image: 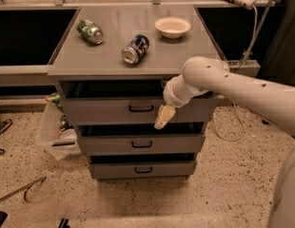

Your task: Open top drawer

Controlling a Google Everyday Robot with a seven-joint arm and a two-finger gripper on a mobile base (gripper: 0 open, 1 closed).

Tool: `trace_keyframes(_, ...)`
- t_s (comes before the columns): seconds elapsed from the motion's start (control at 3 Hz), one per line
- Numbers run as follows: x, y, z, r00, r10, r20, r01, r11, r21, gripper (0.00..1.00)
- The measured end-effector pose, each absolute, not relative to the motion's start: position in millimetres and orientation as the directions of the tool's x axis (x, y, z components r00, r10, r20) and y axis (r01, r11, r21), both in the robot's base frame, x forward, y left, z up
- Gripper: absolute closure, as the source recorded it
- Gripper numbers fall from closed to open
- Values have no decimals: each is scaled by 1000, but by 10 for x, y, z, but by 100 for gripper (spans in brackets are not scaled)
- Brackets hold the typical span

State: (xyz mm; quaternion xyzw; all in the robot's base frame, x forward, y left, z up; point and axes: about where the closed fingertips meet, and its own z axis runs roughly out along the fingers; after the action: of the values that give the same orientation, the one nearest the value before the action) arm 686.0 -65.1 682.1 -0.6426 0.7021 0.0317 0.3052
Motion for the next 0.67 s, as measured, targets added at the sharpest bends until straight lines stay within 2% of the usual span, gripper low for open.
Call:
trace_keyframes(0.33, 6865, -567, 6761, -8, -859, -512, -959, 152, -239, 0)
trace_keyframes(0.67, 6576, -426, 6690, -20, -829, -558, -990, 94, -104, 0)
